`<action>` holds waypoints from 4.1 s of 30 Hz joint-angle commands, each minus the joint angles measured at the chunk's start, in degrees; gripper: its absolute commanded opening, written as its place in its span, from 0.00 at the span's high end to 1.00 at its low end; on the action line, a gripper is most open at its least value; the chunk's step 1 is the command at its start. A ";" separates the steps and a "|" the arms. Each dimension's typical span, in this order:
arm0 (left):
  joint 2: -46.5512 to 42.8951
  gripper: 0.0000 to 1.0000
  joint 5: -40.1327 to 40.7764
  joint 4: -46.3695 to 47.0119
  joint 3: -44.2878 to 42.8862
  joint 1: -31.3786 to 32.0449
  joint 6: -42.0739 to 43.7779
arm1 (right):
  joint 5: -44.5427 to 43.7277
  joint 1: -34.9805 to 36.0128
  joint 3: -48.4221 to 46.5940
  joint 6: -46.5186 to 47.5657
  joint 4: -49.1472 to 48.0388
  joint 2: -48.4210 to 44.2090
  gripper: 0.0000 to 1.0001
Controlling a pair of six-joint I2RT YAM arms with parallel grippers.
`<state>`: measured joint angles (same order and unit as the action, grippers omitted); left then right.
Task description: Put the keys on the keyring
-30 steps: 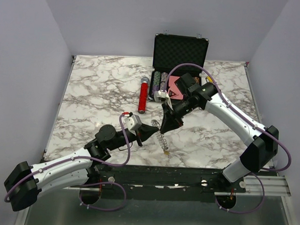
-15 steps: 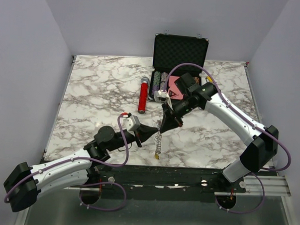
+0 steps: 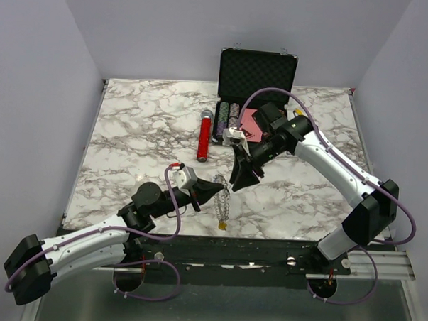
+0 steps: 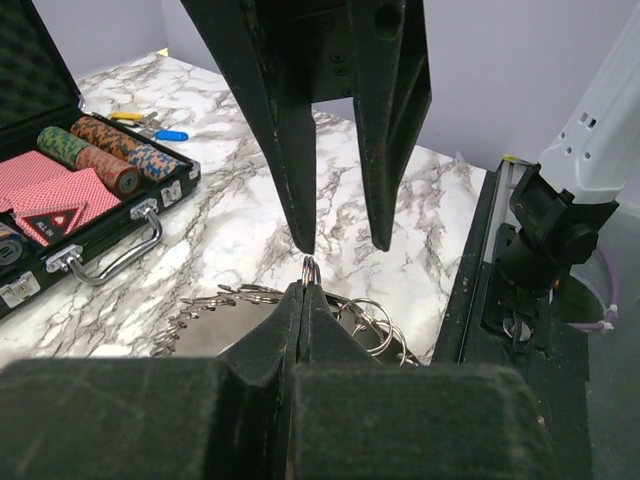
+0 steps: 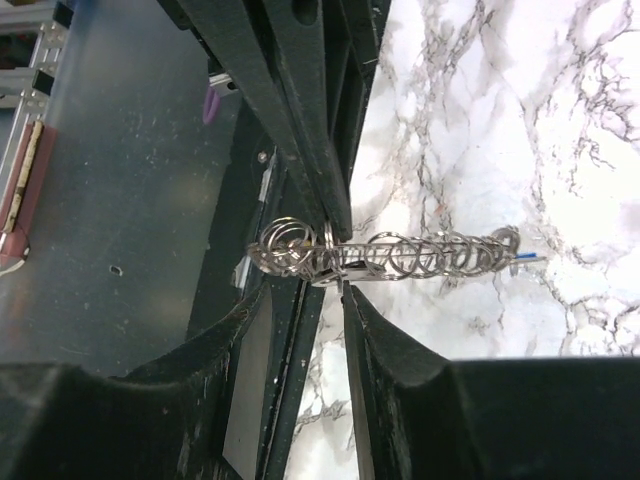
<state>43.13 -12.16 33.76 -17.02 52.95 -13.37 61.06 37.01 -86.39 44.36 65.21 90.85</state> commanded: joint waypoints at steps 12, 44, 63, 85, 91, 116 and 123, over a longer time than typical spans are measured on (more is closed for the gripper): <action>-0.07 1.00 0.82 5.00 -0.65 -0.13 -1.31 | -0.33 -0.01 0.52 -4.63 -4.30 1.52 0.61; 2.04 1.00 1.70 7.38 -0.91 -0.13 -2.54 | 1.52 1.04 0.87 -5.95 -5.44 2.40 0.99; -8.42 0.33 -4.71 -18.26 -5.91 -1.88 5.01 | -6.82 2.62 -1.50 -0.94 -0.44 2.14 1.00; 4.15 0.53 -9.20 -20.66 -13.57 -2.32 5.63 | -7.62 3.59 -1.85 -0.85 -0.08 2.49 1.00; 5.03 0.59 -8.84 -20.22 -13.83 -2.41 5.54 | -7.44 3.50 -1.76 -0.85 0.09 2.40 1.00; 0.30 1.00 -4.11 -7.51 -6.12 -3.11 -0.86 | -5.51 3.33 -0.71 -2.08 -0.79 0.65 0.51; -2.18 1.00 2.22 25.08 8.83 -3.03 -11.24 | 1.69 -0.10 -3.00 -6.90 -2.10 -1.20 0.46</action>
<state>41.06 -15.75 33.34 -14.22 50.19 -17.15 57.21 38.24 -87.24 41.41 64.34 92.20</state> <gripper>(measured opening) 0.009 0.540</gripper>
